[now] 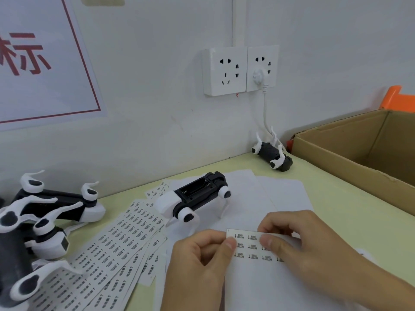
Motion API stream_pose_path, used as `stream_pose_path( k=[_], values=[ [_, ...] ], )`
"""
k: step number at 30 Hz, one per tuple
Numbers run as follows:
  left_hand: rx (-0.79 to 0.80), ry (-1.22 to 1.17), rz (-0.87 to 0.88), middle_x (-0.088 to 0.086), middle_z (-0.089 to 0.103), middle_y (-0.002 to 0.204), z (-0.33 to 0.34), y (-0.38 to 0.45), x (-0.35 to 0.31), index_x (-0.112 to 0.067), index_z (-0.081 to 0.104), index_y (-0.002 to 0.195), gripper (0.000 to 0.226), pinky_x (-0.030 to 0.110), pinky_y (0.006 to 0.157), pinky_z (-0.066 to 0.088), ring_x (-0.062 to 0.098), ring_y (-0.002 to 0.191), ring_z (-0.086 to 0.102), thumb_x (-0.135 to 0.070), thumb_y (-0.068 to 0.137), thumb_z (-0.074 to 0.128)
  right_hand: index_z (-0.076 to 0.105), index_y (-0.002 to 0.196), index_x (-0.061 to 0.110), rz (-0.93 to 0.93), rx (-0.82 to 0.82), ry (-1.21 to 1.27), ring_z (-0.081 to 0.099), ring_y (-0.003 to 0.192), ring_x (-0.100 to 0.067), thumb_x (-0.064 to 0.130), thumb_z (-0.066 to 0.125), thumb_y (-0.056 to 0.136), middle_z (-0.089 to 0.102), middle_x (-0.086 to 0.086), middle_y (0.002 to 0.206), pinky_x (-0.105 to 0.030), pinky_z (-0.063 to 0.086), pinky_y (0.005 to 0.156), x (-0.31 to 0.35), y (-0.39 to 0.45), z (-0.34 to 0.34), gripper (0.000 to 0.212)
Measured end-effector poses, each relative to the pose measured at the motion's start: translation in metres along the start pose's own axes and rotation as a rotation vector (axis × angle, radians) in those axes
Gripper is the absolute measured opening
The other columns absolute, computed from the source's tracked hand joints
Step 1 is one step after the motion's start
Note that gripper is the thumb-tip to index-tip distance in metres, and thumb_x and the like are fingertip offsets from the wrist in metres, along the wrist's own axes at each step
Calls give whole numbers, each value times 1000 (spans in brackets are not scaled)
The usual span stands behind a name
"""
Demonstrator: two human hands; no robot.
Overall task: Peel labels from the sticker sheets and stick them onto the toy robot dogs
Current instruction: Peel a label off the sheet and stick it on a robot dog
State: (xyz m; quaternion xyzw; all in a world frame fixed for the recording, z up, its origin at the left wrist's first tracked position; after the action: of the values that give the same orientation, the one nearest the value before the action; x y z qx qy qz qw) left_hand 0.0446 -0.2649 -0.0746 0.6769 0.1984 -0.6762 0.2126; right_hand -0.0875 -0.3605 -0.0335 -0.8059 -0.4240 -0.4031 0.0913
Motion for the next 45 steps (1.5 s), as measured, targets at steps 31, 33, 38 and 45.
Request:
stream_pose_path(
  k=[31,33,38,45],
  values=[
    [298,-35,-49,15,77,83,18,-9,-7,-23,81,85,18,28,68,58,25,78,76,-22,68,75,79,85,21,308,139,540,74,76,-24,36,76,70,78,-9,87,-31,56,70,-17,0,8,22],
    [321,-59,-55,18,77,84,18,-9,-10,-21,81,87,20,29,67,58,25,76,76,-19,68,75,80,88,16,343,230,626,74,77,-24,35,81,68,78,-15,91,-28,57,68,-17,-2,11,27],
    [393,-92,-55,16,77,78,23,-13,-13,-23,81,93,26,22,59,54,20,68,74,-25,67,81,80,93,9,350,206,754,75,82,-28,31,87,59,76,-21,96,-29,59,69,-21,-2,6,41],
    [509,-77,-76,17,77,84,27,-17,-10,-24,80,103,40,23,65,54,20,75,74,-24,63,83,76,108,11,348,377,720,73,99,-32,35,83,76,75,-18,108,-39,58,90,-18,-5,15,41]
  ],
)
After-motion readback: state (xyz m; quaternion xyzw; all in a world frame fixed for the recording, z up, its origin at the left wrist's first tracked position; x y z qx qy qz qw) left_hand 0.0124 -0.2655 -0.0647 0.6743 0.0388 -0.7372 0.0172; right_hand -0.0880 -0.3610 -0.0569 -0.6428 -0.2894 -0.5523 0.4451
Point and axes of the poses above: each hand's wrist, its own y-axis towards the middle knuckle, its own z-axis out of the palm, x = y × z, the point moved 9 cm from there along y, towards the middle knuckle
